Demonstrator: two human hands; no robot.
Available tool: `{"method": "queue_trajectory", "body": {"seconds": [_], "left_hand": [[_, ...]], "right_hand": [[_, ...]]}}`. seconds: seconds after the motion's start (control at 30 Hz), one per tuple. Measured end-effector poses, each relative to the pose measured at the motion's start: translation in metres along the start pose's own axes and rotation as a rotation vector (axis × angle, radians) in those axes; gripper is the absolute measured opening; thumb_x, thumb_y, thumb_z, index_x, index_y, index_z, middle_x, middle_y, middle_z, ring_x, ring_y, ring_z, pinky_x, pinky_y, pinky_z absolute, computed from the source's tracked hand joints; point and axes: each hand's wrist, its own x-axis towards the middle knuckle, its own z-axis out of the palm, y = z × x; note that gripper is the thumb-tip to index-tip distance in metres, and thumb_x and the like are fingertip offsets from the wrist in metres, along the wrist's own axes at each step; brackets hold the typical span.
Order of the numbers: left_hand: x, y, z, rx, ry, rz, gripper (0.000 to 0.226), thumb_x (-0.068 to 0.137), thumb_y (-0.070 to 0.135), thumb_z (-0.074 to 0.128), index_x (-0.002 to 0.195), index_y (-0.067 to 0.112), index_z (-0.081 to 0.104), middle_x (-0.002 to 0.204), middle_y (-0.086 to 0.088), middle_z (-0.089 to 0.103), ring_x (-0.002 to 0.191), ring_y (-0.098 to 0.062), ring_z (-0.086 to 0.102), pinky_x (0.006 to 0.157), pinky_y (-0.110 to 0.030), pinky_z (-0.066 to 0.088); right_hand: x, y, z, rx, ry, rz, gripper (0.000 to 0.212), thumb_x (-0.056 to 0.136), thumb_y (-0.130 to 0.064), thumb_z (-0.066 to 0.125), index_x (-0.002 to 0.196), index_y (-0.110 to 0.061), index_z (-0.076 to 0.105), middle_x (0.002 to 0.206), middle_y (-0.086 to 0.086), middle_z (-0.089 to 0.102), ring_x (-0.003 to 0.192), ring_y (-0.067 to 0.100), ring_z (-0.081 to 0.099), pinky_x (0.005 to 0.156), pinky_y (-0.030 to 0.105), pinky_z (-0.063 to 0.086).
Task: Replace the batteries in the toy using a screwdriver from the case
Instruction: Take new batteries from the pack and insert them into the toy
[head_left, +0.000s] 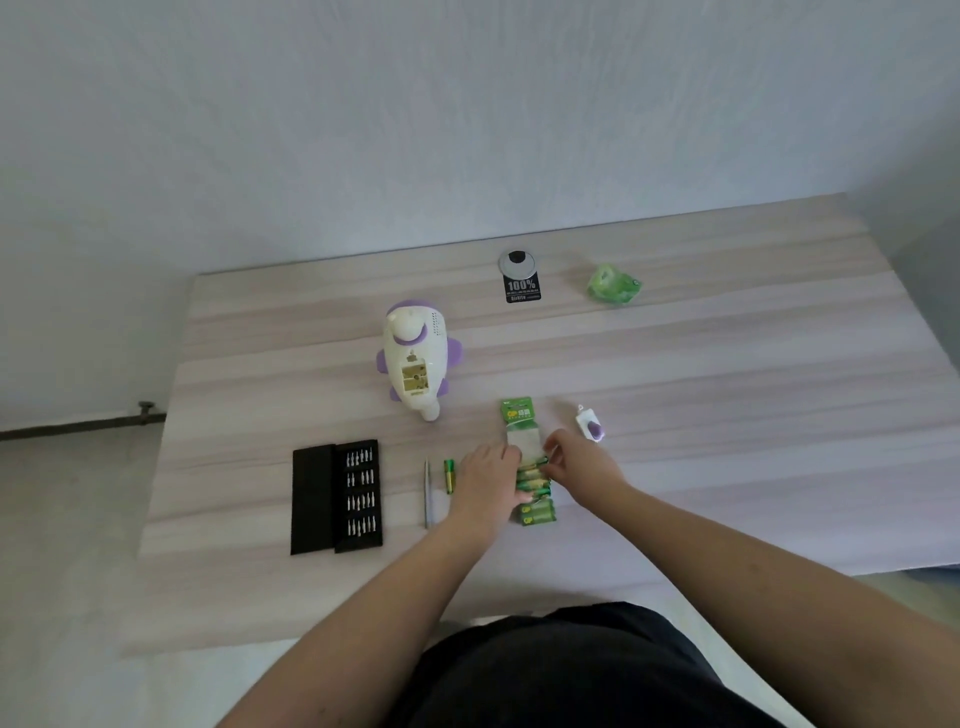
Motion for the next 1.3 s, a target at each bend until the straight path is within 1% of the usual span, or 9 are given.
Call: {"method": "queue_trajectory", "body": {"seconds": [0.3,0.37,0.47,0.6,0.83,0.93,1.03,1.13,1.3], "left_hand": [[0.004,0.0,0.003,0.042,-0.02,0.017,0.048,0.079,0.041,0.072,0.117,0.018,0.053,0.119,0.0,0.058,0.111,-0.022,0.05,0.091,-0.036,0.04],[0.004,-0.001,0.004,0.044,-0.018,0.016,0.049,0.079,0.041,0.072,0.117,0.019,0.053,0.119,0.0,0.058,0.112,-0.021,0.05,0.091,-0.036,0.04],[0.004,0.0,0.004,0.043,-0.009,0.018,0.048,0.079,0.041,0.072,0.117,0.018,0.053,0.119,0.0,0.059,0.112,-0.021,0.05,0.091,-0.035,0.039],[0.004,0.0,0.002,0.05,0.0,0.019,0.047,0.079,0.041,0.072,0.115,0.017,0.054,0.118,-0.001,0.059,0.11,-0.021,0.051,0.089,-0.035,0.038],[0.002,0.002,0.002,0.068,0.017,0.013,0.047,0.079,0.042,0.072,0.115,0.018,0.054,0.118,-0.001,0.06,0.109,-0.021,0.052,0.09,-0.034,0.039],[0.001,0.003,0.003,0.076,0.027,0.009,0.046,0.079,0.042,0.072,0.114,0.018,0.054,0.117,0.0,0.059,0.108,-0.021,0.051,0.09,-0.034,0.039],[0.001,0.003,0.003,0.076,0.03,0.006,0.047,0.079,0.044,0.072,0.113,0.018,0.054,0.118,0.0,0.057,0.108,-0.021,0.05,0.091,-0.035,0.04],[0.001,0.002,0.0,0.005,0.075,-0.017,0.041,0.083,0.045,0.067,0.112,0.017,0.055,0.113,0.001,0.057,0.106,-0.019,0.05,0.089,-0.031,0.039],[-0.004,0.008,-0.011,-0.549,0.197,-0.179,0.026,0.089,0.035,0.066,0.111,0.022,0.06,0.102,0.007,0.056,0.094,-0.012,0.054,0.083,-0.026,0.044]], "right_hand": [[0.015,0.003,-0.004,-0.148,-0.011,-0.022,0.017,0.094,-0.03,0.057,0.107,-0.02,0.06,0.106,0.002,0.065,0.103,0.021,0.06,0.088,0.032,0.049],[0.015,0.001,-0.004,-0.247,-0.006,-0.072,0.022,0.096,-0.03,0.055,0.113,-0.018,0.059,0.115,0.001,0.06,0.112,0.023,0.055,0.083,0.031,0.047],[0.013,0.001,-0.005,-0.363,0.018,-0.203,0.027,0.098,-0.028,0.051,0.123,-0.018,0.056,0.127,0.0,0.051,0.122,0.025,0.047,0.093,0.034,0.043],[0.015,0.0,-0.007,-0.395,0.014,-0.336,0.027,0.097,-0.03,0.052,0.119,-0.017,0.059,0.123,0.002,0.052,0.112,0.02,0.055,0.092,0.031,0.037],[0.007,-0.007,-0.01,-0.682,0.063,-0.366,0.036,0.088,0.007,0.045,0.12,-0.009,0.05,0.122,0.007,0.046,0.105,0.024,0.056,0.093,0.042,0.039],[0.006,0.006,-0.011,-0.51,0.079,-0.286,0.025,0.094,0.001,0.045,0.116,-0.011,0.049,0.117,0.006,0.049,0.106,0.028,0.053,0.086,0.038,0.046],[0.0,0.012,-0.023,-0.204,0.09,-0.116,0.014,0.1,-0.016,0.043,0.11,-0.012,0.052,0.105,0.007,0.054,0.086,0.027,0.054,0.069,0.031,0.041],[-0.007,0.022,-0.028,0.267,0.187,-0.02,0.007,0.097,-0.018,0.052,0.096,-0.016,0.058,0.088,0.003,0.068,0.083,0.021,0.065,0.075,0.037,0.053],[-0.027,0.017,-0.025,0.777,0.101,-0.004,0.005,0.095,-0.011,0.057,0.099,-0.01,0.06,0.09,0.003,0.073,0.086,0.02,0.07,0.078,0.033,0.057]]}}
